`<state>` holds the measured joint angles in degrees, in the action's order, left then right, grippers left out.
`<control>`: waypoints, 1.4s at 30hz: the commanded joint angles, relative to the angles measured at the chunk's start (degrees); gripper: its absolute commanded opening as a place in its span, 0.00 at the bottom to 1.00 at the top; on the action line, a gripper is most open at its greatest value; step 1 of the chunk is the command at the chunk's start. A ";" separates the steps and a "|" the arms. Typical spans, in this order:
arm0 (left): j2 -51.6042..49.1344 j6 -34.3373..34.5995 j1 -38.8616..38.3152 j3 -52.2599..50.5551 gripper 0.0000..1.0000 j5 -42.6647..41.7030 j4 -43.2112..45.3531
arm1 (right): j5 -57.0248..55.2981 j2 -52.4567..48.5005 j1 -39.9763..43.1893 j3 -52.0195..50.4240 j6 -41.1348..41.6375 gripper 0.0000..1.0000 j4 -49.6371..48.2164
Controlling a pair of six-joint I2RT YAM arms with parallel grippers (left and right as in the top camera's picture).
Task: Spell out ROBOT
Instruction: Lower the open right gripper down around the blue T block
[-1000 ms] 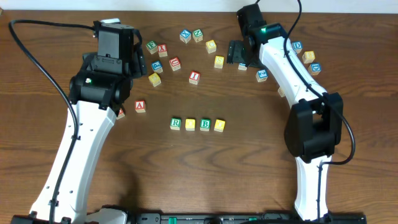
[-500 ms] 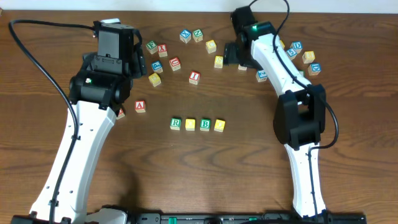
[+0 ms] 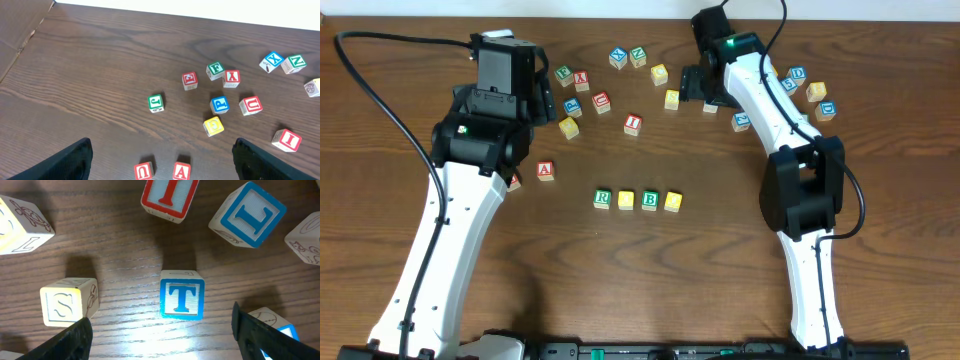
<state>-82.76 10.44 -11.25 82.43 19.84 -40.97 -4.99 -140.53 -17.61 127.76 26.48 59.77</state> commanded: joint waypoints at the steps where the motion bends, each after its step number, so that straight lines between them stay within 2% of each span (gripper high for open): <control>1: -0.33 -0.33 0.35 0.90 0.88 0.61 -0.17 | -1.31 0.42 1.29 0.85 -0.76 0.84 0.02; 10: -0.33 -0.33 0.37 0.90 0.88 0.61 -0.17 | -1.99 0.26 1.66 0.85 -0.61 0.81 -0.20; 17: -0.33 -0.33 0.35 0.90 0.88 0.61 -0.17 | -1.95 0.09 1.66 0.79 -0.63 0.67 -0.15; 42: -0.33 -0.33 0.37 0.90 0.88 0.61 -0.17 | -1.92 -2.54 1.38 0.68 -0.63 0.69 -0.85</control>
<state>-82.78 10.44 -11.25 82.43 19.84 -40.97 -6.07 -141.82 -16.21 127.76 26.28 59.05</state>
